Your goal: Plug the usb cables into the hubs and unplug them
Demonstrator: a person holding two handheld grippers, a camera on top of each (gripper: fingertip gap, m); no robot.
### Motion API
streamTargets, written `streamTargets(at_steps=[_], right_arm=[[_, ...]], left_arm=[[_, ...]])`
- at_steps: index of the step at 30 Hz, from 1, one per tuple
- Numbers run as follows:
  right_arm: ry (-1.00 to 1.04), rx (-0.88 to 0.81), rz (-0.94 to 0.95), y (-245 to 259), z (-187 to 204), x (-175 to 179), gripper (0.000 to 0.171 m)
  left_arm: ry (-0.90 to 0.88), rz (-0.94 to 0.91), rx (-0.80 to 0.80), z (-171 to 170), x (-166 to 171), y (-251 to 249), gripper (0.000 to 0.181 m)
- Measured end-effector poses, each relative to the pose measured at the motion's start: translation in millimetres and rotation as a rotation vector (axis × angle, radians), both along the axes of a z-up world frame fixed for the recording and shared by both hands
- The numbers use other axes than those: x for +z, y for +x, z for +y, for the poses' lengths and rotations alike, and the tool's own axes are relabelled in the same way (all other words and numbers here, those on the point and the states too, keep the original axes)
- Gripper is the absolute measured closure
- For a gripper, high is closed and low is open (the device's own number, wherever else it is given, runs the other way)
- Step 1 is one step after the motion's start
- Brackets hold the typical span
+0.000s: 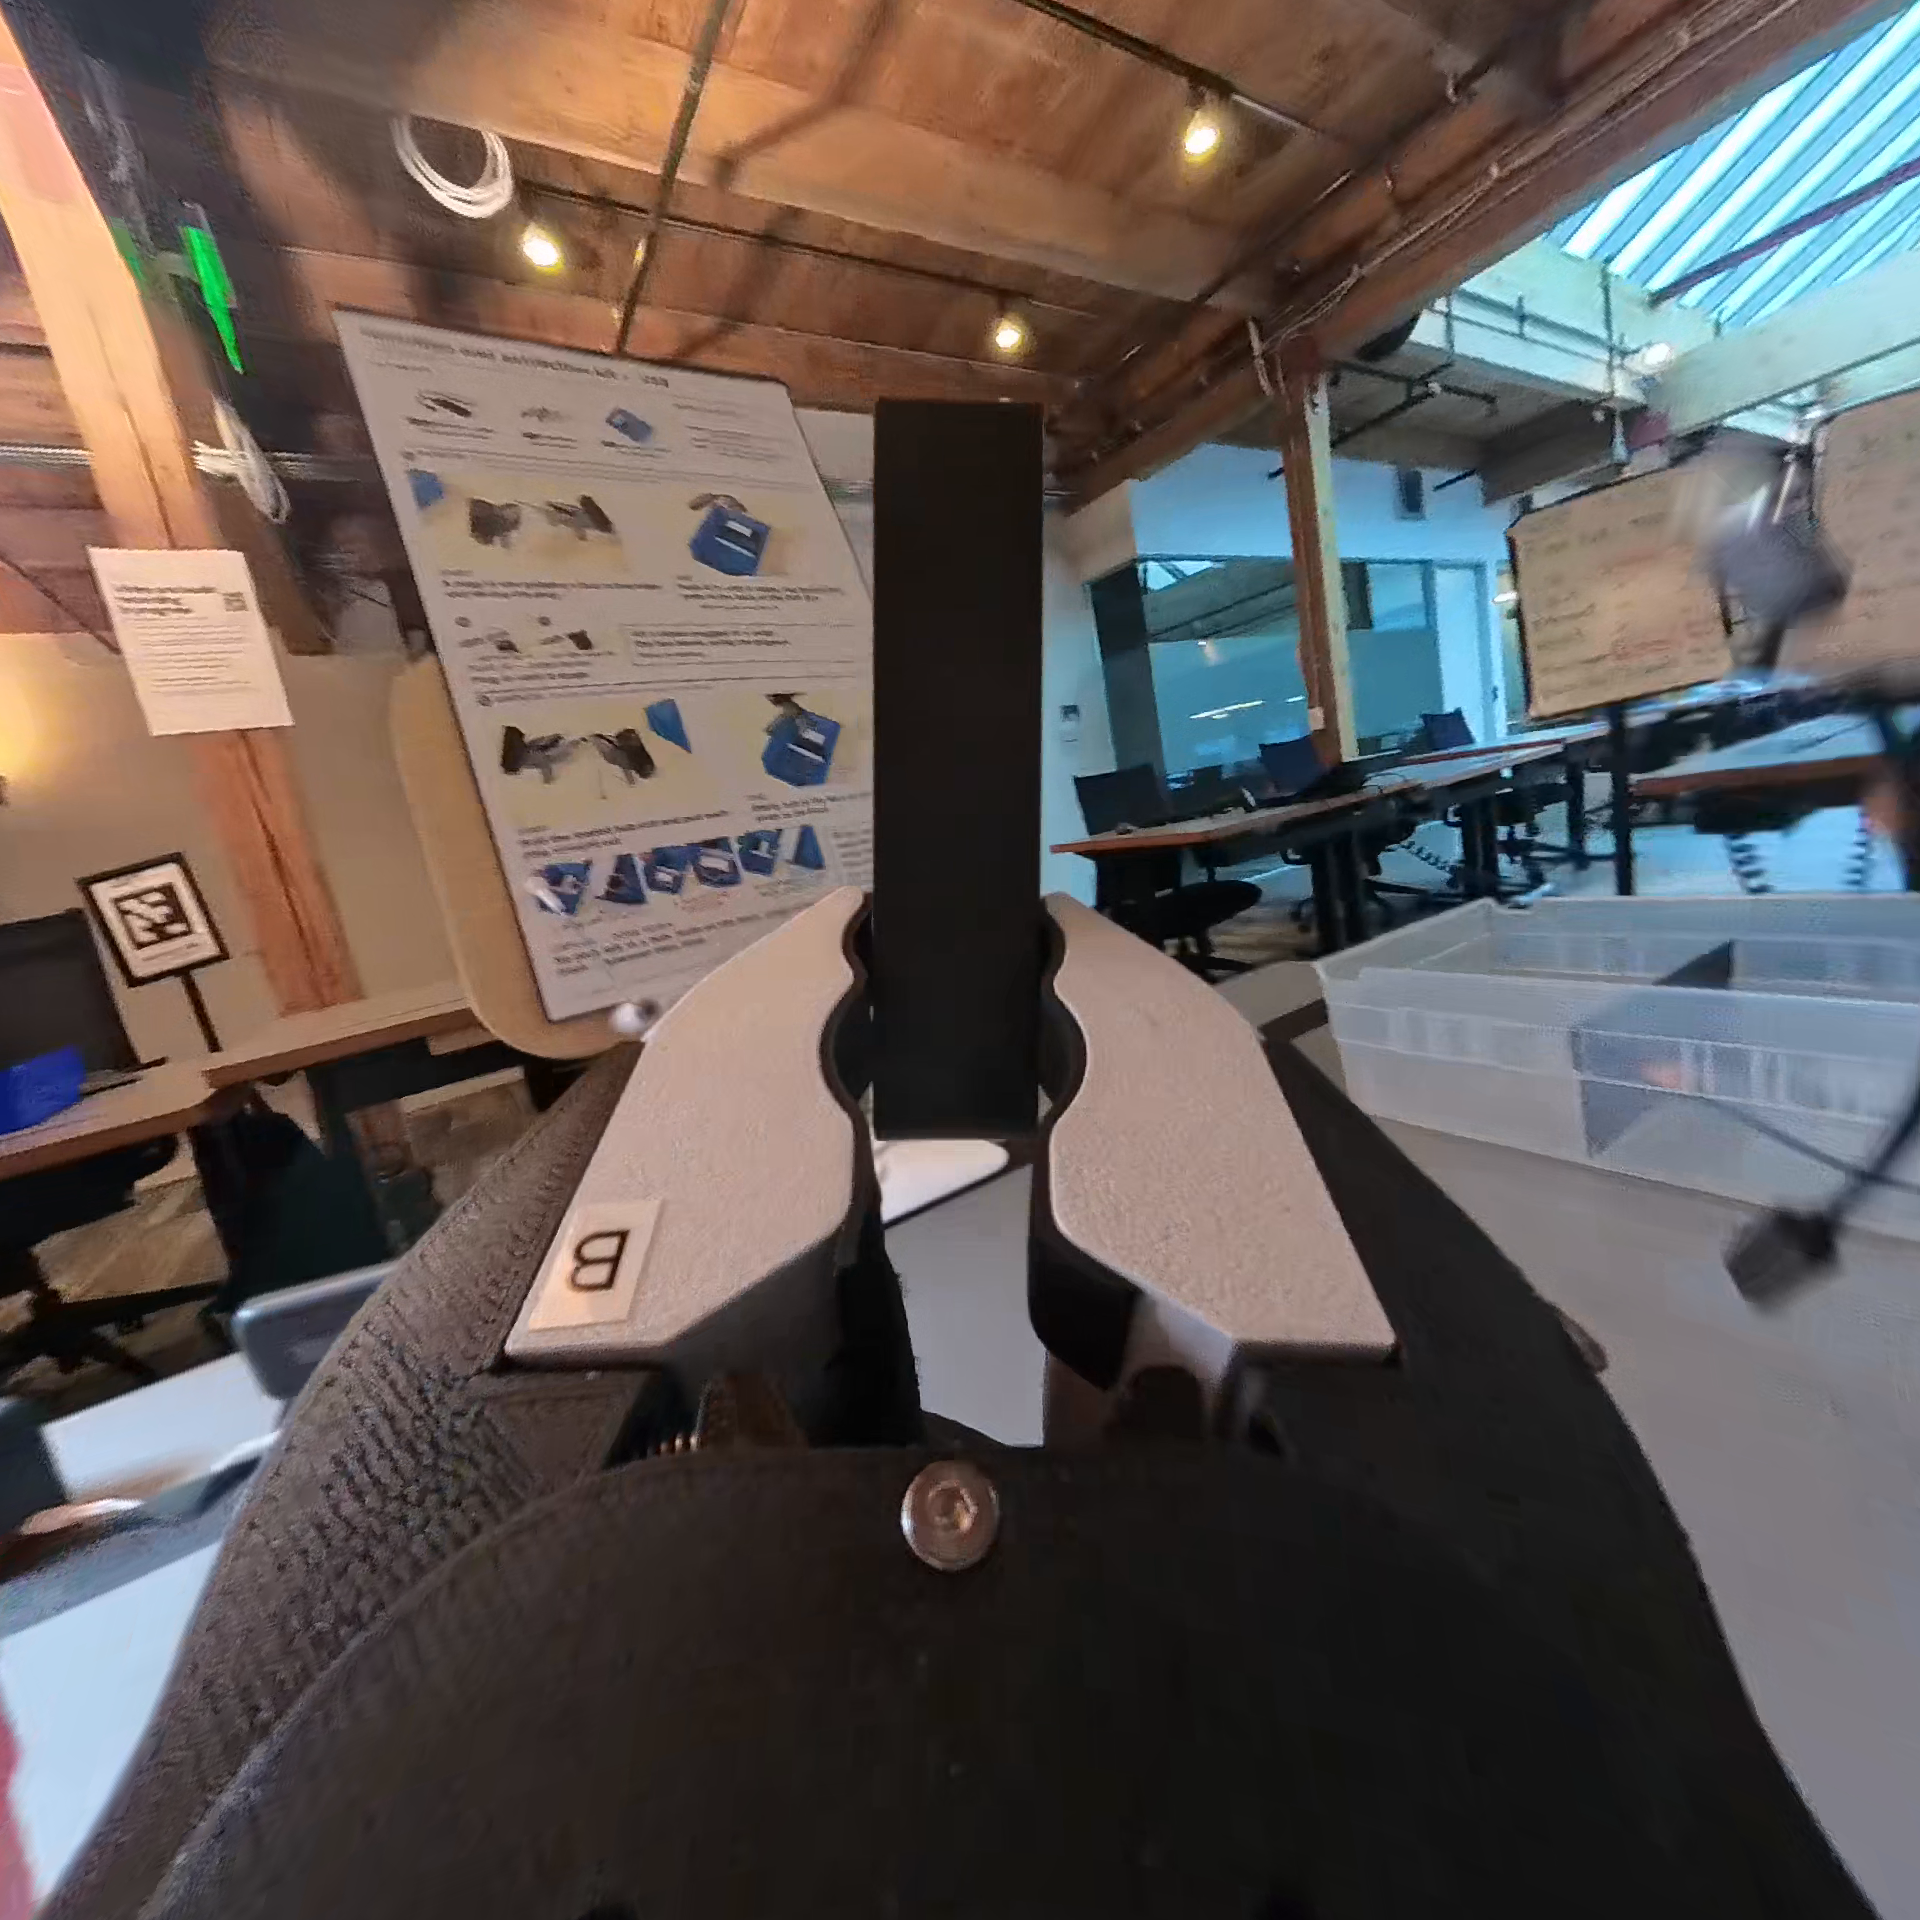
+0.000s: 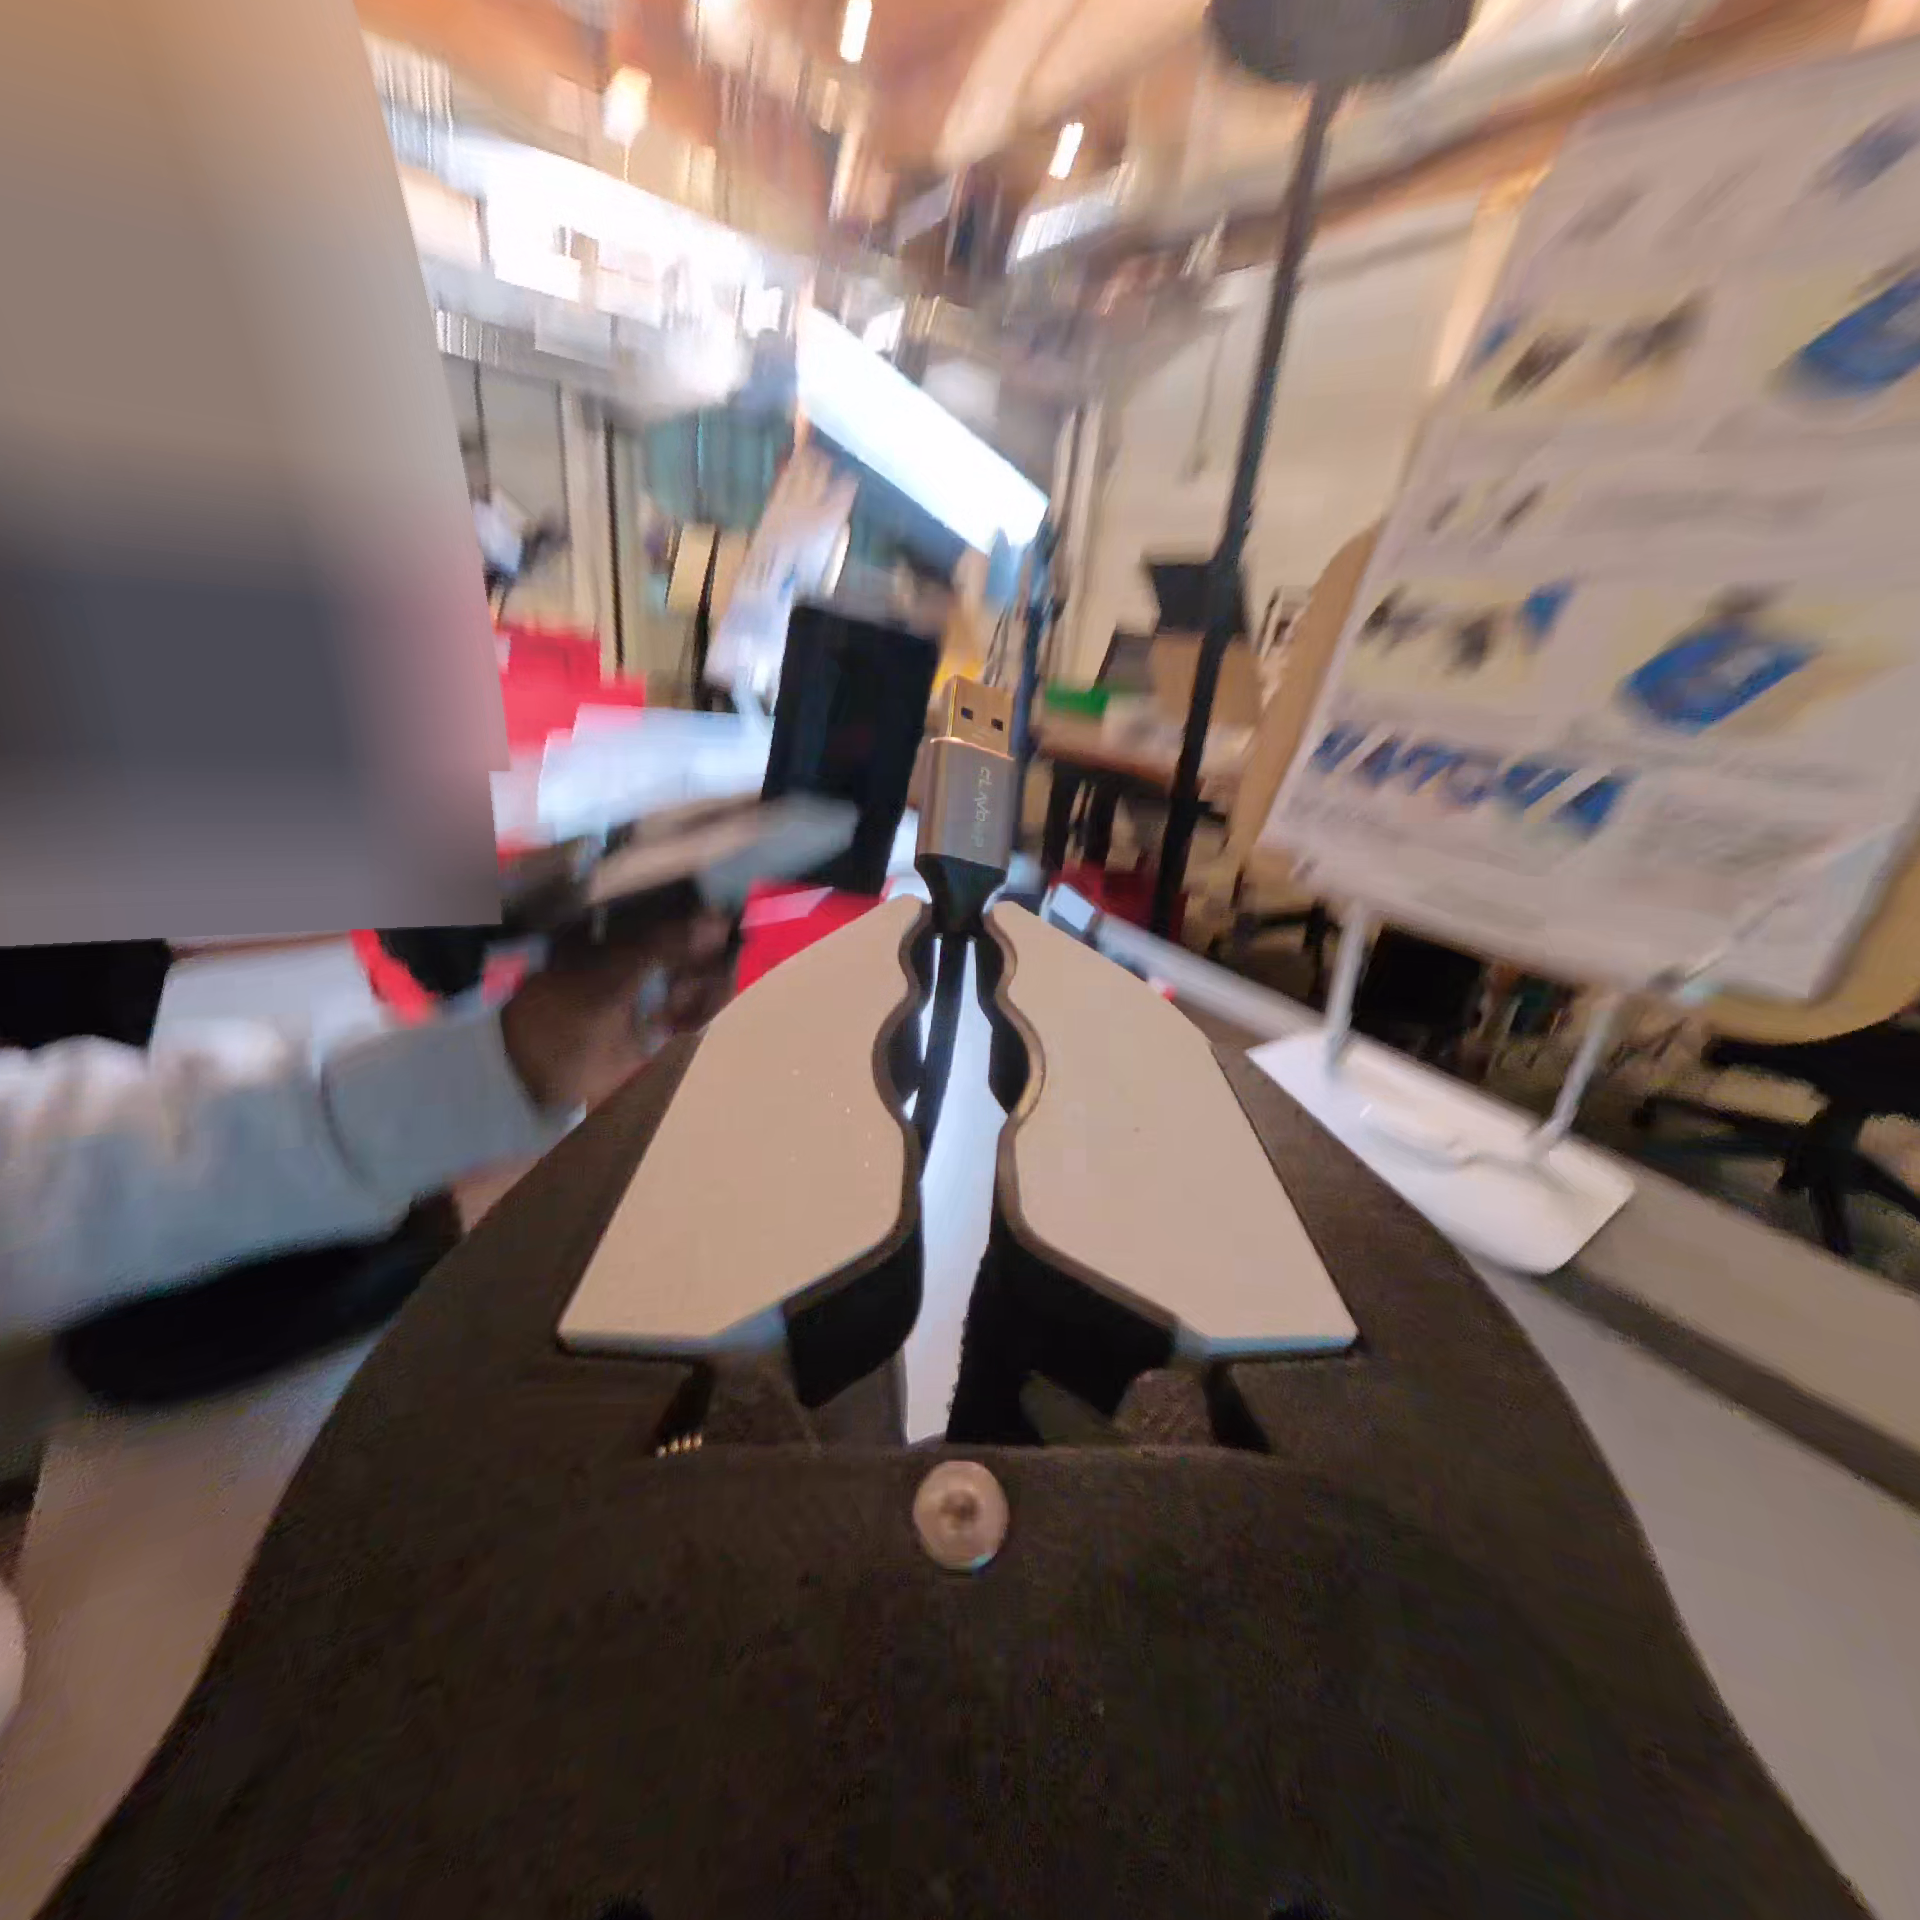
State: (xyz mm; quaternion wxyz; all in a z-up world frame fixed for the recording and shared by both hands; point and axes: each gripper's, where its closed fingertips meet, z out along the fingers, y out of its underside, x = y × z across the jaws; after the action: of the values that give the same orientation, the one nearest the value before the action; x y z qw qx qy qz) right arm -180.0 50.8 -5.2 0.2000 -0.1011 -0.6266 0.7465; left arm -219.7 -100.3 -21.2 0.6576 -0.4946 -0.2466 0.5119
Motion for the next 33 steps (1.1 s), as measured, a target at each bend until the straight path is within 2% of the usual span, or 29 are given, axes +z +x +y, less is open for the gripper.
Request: streamTargets(at_steps=[2, 4, 6, 8, 11, 14, 16, 18, 21, 24, 26, 29, 31, 33], right_arm=[[-0.153, -0.058, 0.049, -5.1, 53.4, 51.4, 0.164], [-0.212, -0.158, 0.111, -14.3, 106.5, 85.8, 0.164], [-0.188, -0.271, 0.146, -28.9, 150.0, 98.8, 0.163], [-0.123, -0.356, 0.138, -47.3, 181.7, 92.7, 0.164], [0.045, -0.46, 0.103, -78.4, 211.6, 49.5, 0.164], [0.336, -0.543, 0.024, -108.0, 228.4, -36.4, 0.164], [0.544, -0.592, -0.168, -119.7, 242.9, -103.9, 0.163], [0.653, -0.579, -0.38, -115.3, 248.2, -150.2, 0.163], [0.659, -0.506, -0.569, -105.5, 241.0, -172.8, 0.162], [0.748, -0.458, -0.738, -98.7, 240.9, -188.5, 0.143], [0.773, -0.509, -0.704, -106.1, 243.0, -181.0, 0.134], [0.562, -0.591, -0.518, -121.7, 222.3, -121.6, 0.13], [0.352, -0.508, -0.318, -115.7, 181.1, -65.7, 0.126], [0.2, -0.327, -0.129, -91.7, 124.5, -20.9, 0.12]], left_arm=[[-0.022, -0.029, -0.038, 4.3, -15.0, 0.4, 0.154], [-0.004, -0.038, -0.048, 4.3, -18.5, 0.4, 0.154], [0.02, -0.041, -0.057, 4.6, -16.2, -0.2, 0.154], [0.023, -0.043, -0.056, 5.0, -16.6, -0.9, 0.154], [0.01, -0.051, -0.05, 6.8, -20.4, -2.4, 0.154], [0.0, -0.053, -0.057, 10.3, -22.0, -2.9, 0.154], [-0.006, -0.058, -0.062, 12.1, -23.9, -3.4, 0.154], [-0.007, -0.068, -0.065, 13.1, -26.4, -4.9, 0.155], [0.022, -0.094, -0.087, 14.3, -29.7, -6.6, 0.154], [0.057, -0.127, -0.122, 16.3, -32.1, -7.2, 0.154], [0.082, -0.153, -0.158, 18.8, -34.0, -7.4, 0.154], [0.134, -0.196, -0.261, 27.0, -37.4, -5.6, 0.154], [0.178, -0.228, -0.409, 39.2, -38.3, 1.5, 0.154], [0.22, -0.262, -0.57, 51.9, -38.5, 11.4, 0.154]])
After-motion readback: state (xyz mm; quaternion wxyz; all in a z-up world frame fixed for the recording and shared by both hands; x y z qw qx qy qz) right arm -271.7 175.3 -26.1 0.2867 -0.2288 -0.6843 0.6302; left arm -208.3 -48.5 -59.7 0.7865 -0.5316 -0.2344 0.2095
